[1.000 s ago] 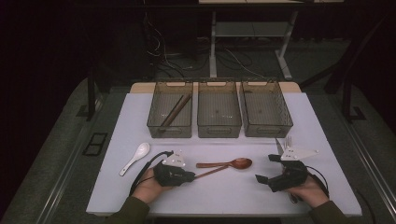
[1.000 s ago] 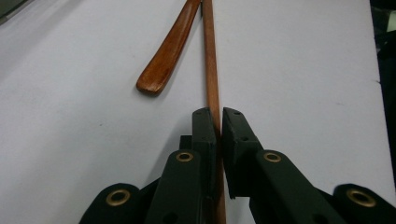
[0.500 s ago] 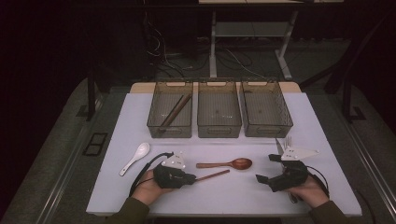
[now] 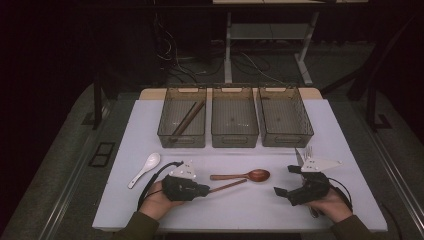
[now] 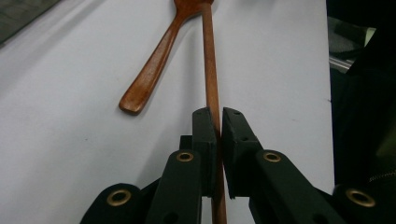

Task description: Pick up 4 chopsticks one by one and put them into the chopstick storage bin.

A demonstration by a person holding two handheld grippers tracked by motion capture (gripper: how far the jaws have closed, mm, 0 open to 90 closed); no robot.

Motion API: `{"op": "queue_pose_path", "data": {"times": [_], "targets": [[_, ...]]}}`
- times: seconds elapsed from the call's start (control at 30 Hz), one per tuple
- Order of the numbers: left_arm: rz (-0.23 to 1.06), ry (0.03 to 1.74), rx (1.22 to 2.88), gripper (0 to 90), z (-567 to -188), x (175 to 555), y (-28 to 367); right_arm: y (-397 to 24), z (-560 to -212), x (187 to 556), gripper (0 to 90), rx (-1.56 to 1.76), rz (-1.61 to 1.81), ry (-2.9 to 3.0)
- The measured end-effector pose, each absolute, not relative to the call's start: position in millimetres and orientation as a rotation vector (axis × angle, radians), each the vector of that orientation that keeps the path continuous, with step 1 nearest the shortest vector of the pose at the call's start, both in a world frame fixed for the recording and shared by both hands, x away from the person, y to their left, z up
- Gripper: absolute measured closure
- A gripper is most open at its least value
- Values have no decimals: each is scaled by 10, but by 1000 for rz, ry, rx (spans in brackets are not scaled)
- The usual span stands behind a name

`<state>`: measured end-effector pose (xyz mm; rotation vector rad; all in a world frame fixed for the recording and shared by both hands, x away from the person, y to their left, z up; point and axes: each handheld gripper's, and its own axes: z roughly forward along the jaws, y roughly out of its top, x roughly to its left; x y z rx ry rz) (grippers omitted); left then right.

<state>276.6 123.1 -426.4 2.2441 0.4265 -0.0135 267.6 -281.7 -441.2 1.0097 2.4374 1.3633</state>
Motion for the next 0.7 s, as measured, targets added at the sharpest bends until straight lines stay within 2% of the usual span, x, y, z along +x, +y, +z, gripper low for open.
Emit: {"op": "queue_pose_path", "data": {"times": [0.7], "targets": [[81, 572, 2177, 833, -4065, 2855, 1540, -2813, -4415, 2677, 13, 1008, 1362, 2438]]}}
